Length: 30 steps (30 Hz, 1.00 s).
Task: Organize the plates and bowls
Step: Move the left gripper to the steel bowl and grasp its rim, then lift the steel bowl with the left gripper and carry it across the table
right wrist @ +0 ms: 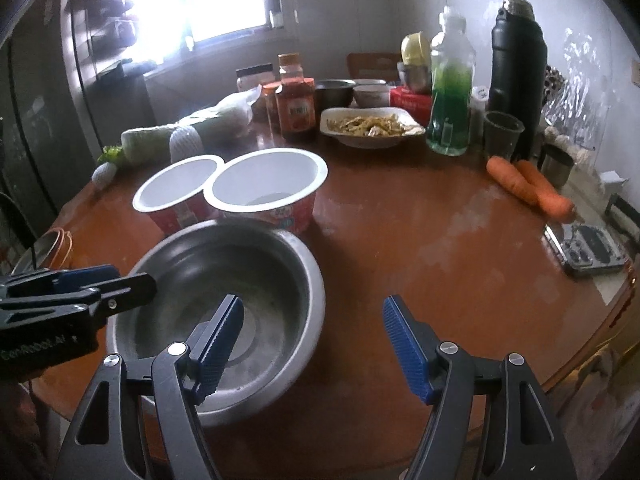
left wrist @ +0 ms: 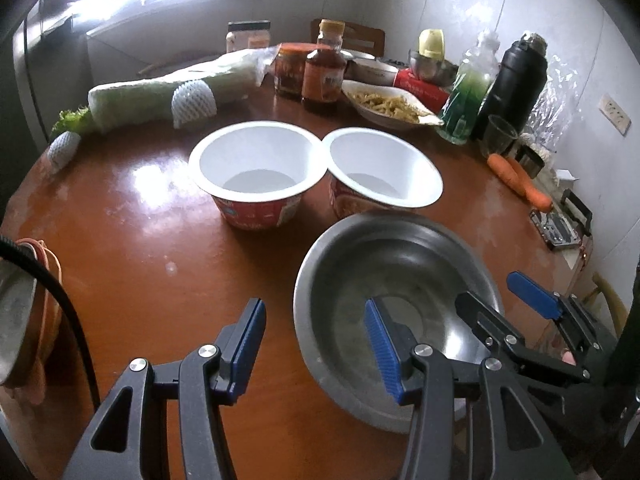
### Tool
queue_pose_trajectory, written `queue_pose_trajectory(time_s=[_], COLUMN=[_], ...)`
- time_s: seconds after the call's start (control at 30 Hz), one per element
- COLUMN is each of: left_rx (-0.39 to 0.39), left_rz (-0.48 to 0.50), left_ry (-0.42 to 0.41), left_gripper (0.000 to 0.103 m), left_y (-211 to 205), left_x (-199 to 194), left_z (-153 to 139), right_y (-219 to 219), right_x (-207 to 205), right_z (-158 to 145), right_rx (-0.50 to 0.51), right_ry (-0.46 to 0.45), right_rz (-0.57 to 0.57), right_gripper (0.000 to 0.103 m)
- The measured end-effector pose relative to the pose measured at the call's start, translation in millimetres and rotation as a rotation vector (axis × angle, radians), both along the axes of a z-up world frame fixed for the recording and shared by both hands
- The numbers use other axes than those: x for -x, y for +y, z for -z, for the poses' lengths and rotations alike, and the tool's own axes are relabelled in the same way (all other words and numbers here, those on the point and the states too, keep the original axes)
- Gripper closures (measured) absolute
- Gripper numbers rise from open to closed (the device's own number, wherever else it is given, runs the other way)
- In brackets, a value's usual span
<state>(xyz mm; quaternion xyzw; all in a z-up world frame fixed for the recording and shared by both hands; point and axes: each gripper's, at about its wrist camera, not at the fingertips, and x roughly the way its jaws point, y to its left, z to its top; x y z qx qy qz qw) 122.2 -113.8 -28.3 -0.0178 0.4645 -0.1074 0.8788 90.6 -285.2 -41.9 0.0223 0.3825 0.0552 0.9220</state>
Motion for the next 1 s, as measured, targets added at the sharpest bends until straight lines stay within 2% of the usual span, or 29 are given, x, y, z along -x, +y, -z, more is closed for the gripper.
queue_pose_trajectory(time_s=[0.07, 0.27, 0.37, 0.5, 0.63, 1.0], left_rx=[0.008, 0.023, 0.030, 0.039, 0.034, 0.047], left_rz=[0.001, 0.009, 0.014, 0.033, 0.030, -0.009], left_ry=[0.007, 0.015, 0.020, 0.036, 0.034, -0.005], left_gripper=[0.052, 0.052, 0.052, 0.063, 0.070, 0.070], left_y=[-1, -3, -5, -9, -8, 21], left_x=[-1, -6, -8, -9, -8, 9], left_z=[4, 11, 15, 20, 21, 8], right_y=[0, 1, 5, 12, 17, 37], right_x=[-2, -5, -5, -5, -4, 2], right_z=[2, 7, 10, 12, 12, 0], right_rx=[0.002, 0.007, 0.014, 0.028, 0.044, 0.062], right_ry=[0.001, 0.002, 0.007, 0.010, 0.013, -0.005], right_rz=[-0.004, -0.024, -0.039, -0.066, -0.072, -0.107], right_gripper=[0.031, 0.051, 0.057, 0.064, 0.066, 0.066])
